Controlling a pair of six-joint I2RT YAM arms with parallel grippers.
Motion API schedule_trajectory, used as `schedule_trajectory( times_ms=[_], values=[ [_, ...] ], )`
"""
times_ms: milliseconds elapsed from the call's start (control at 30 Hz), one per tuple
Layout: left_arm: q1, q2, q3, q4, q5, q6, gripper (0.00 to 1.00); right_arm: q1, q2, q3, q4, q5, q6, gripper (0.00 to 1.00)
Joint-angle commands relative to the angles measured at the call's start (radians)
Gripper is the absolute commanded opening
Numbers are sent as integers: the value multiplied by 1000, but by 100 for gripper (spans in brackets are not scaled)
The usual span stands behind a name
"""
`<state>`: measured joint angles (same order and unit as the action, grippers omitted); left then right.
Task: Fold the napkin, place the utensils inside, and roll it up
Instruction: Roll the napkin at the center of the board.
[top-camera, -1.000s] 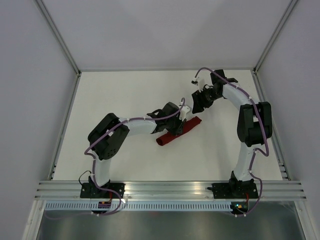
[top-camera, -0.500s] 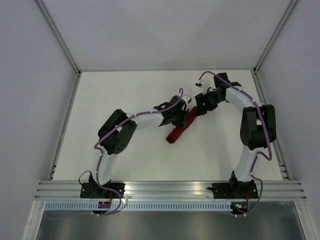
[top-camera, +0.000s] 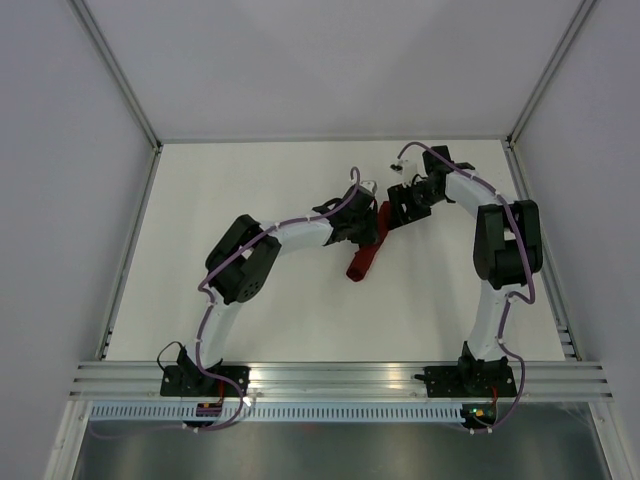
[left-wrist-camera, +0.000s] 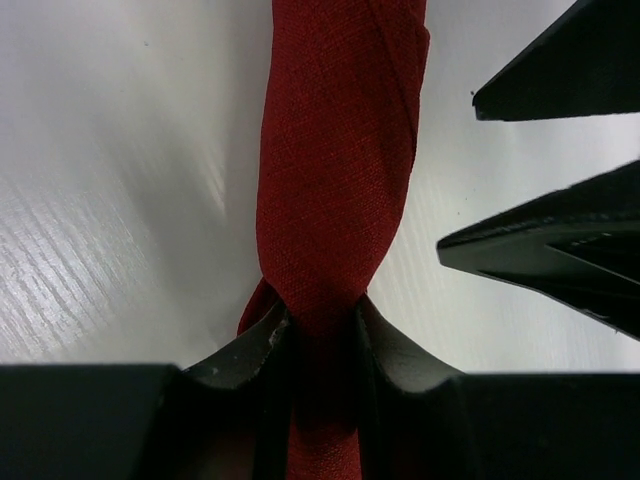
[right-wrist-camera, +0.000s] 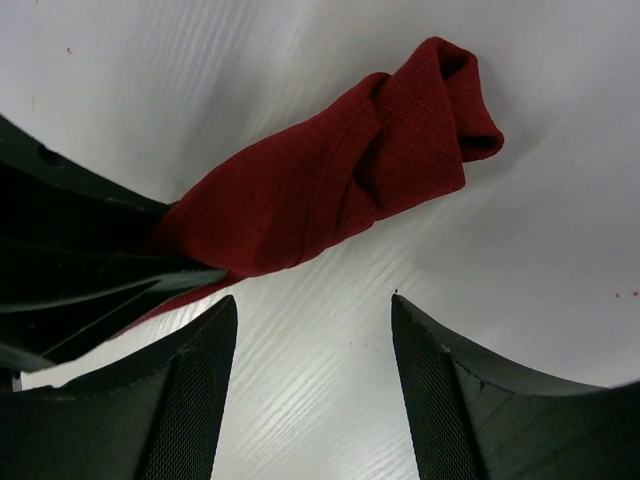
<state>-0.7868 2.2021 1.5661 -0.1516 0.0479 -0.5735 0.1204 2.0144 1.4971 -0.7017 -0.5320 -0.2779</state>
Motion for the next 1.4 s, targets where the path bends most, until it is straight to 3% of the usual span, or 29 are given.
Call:
schedule_trajectory(
  times_ms=[0,700,867,1367],
  values=[
    [8,39,31,-48,-72,-127,32,-1,41,64,28,12,106,68],
    [15,61,22,55,-53,-293,39,51,179,192,74,46,253,67],
    [15,38,0,89,-52,-286,43,65,202,196,99,87,259,61],
    [24,-71,-101,146,-25,-177,52,81,227,213,113,156,237,60]
  ],
)
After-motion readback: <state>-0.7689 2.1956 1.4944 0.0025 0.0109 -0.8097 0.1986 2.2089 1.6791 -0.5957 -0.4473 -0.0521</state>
